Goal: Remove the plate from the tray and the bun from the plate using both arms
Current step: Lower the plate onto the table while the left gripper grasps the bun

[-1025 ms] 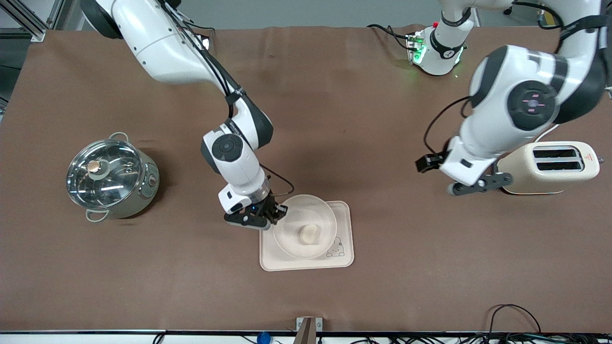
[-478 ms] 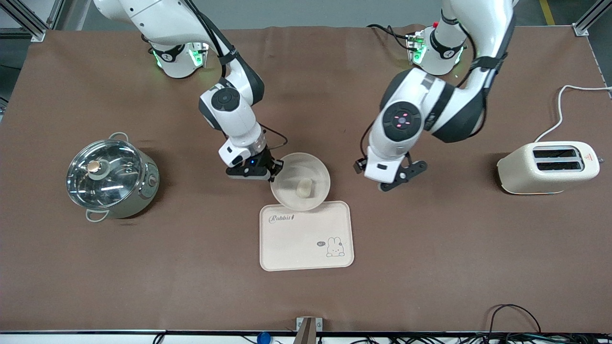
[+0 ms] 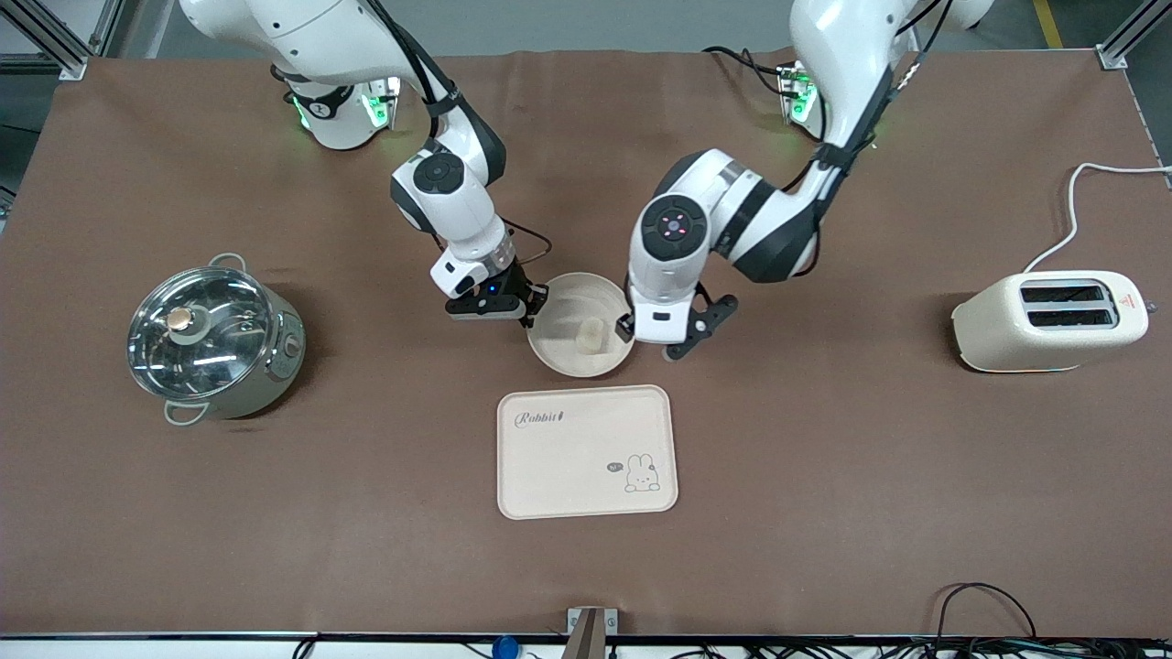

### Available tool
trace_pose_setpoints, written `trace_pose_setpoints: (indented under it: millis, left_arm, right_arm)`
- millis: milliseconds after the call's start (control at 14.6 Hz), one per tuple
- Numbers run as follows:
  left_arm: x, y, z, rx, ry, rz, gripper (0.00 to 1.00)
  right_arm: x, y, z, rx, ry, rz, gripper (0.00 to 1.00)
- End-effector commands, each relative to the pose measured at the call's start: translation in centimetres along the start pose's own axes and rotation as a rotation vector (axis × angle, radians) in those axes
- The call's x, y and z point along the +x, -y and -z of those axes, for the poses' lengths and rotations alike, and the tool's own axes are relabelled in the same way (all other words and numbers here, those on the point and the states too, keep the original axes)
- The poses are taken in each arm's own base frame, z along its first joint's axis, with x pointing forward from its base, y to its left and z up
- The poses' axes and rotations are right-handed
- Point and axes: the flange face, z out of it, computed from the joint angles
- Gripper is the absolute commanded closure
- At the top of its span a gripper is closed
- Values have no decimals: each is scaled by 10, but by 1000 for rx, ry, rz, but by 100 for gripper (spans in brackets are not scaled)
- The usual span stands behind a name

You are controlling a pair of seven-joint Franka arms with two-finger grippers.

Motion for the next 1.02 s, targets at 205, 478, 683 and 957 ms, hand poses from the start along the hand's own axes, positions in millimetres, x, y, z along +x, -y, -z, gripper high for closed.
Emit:
trace_pose_setpoints:
  millis: [205,478,683,957]
  left_arm:
    - [-41,-26,-61,-76,12,60,18]
    - [-48,-34,-78,-139,19,112,19]
    - [-56,-38,-87,-173,24,131,20]
    - [-59,-41,-103,-198,27,141,21]
  right_arm:
    - [-8,-9,-8,-16,18,-15,88]
    - [3,-15,-2,-16,7,-33,4]
    - [29,-25,36,-68,14,-59,0]
    - [78,-54,125,-190,50,-124,0]
